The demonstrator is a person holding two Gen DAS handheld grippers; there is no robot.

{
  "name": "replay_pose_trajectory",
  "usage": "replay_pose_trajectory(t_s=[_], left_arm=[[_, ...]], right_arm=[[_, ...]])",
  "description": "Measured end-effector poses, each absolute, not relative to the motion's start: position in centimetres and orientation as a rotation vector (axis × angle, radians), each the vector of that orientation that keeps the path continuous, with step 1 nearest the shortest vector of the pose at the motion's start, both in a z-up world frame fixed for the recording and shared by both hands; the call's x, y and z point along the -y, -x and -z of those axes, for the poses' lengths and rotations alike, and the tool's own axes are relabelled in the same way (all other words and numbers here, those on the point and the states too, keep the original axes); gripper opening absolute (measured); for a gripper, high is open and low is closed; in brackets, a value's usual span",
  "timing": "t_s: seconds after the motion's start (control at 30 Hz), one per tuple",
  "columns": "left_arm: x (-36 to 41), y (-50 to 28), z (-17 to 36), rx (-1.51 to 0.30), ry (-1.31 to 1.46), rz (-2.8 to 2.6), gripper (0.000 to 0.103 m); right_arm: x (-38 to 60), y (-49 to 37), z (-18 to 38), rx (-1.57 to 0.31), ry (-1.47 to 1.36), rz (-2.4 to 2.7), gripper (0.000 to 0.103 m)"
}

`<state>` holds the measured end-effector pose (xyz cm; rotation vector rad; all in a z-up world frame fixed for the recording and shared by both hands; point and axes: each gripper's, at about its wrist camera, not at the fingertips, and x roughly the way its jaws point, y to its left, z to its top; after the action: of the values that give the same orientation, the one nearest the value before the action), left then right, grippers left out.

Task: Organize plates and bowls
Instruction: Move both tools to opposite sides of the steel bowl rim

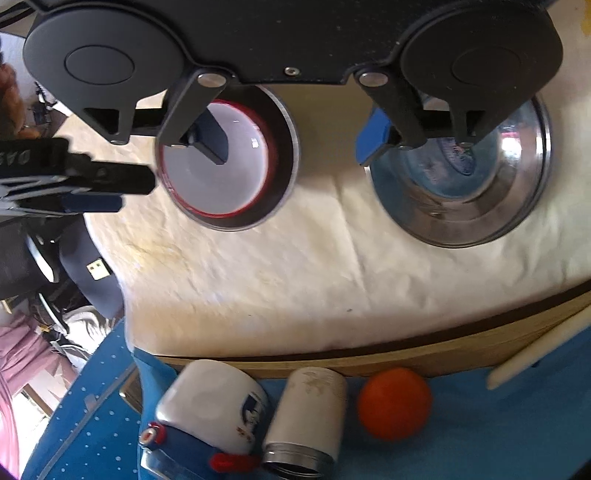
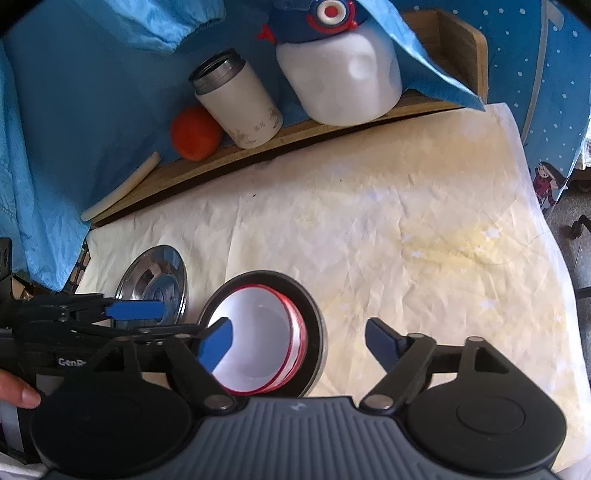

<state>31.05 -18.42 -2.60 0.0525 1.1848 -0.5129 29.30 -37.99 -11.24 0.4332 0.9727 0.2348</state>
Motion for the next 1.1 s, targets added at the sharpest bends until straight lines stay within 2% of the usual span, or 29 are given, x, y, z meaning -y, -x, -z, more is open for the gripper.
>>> replay_pose_trajectory(t_s=[0.07, 0.27, 0.6, 1.1], left_arm=[[18.0, -31.1, 2.8, -1.187, -0.06, 0.499, 0.083], [17.0, -30.9, 2.8, -1.163, -0.079, 0.465, 0.101], [15.8, -31.6, 2.8, -1.097, -0.093, 0.448, 0.102], [16.8, -32.0, 3.5, -1.015, -0.266, 0.504, 0.102]], right_arm=[[38.4, -29.3, 11.2, -0.967, -0.433, -0.234, 0.089], [39.2, -29.0, 10.9, -0.948, -0.406, -0.242, 0.103], [39.4, -27.9, 10.6, -0.909, -0.335, -0.247, 0.103], [39.6, -27.3, 11.6, -0.941, -0.276, -0.192, 0.103]])
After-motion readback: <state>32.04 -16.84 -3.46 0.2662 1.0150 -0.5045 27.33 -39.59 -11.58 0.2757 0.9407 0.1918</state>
